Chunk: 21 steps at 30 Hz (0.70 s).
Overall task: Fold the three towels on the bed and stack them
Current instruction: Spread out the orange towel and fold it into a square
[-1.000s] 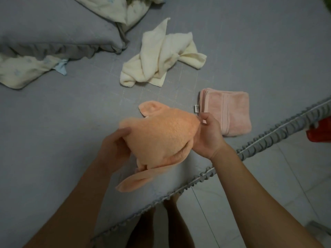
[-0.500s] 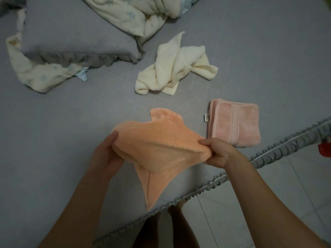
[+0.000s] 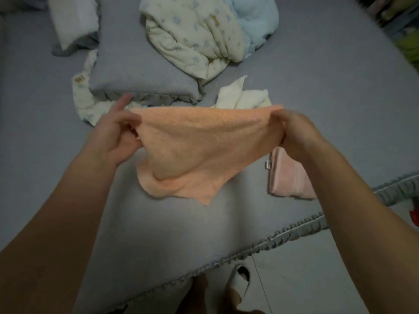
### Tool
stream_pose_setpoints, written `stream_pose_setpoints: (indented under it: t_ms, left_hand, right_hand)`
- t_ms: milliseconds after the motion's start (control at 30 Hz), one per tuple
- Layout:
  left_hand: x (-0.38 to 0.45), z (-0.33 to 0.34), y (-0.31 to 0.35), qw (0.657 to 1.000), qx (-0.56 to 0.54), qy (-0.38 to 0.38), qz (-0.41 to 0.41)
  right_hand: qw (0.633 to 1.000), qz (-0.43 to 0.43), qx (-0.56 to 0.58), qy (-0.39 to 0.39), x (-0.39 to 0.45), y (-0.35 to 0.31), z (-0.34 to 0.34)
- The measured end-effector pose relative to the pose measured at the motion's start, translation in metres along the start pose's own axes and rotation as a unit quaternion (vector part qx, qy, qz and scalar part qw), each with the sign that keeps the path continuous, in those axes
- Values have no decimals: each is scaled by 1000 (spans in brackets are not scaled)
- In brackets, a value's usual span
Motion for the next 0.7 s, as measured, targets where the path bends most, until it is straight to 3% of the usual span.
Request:
stream_pose_setpoints:
  t_ms: [167, 300, 400, 500, 600, 700]
  left_hand:
    - [-45, -10, 43, 992, -38, 23, 120]
    - [-80, -54, -28, 987, 66, 92, 110]
    - [-103, -100, -126, 977, 160, 135, 44]
    - [-115, -143, -238, 946, 264, 164, -93]
    - [-119, -175, -336, 890, 357, 101, -263]
    - [-105, -195, -377, 845, 426, 59, -319]
  right_hand:
    - [991, -114, 46, -43, -40, -47, 1]
    - [994, -95, 13, -53, -57, 14, -11]
    - [993, -51, -93, -60, -65, 104, -24]
    - [974, 54, -204, -77, -66, 216, -37]
    - [935, 148, -304, -102, -55, 310, -48]
    - [908, 178, -354, -136, -40, 357, -44]
Point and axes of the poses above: each hand's wrist, its own x-axis towards the middle knuckle, its own z-axis out of the palm, y = z × x, the point moved 6 cm from there along x, towards the middle knuckle
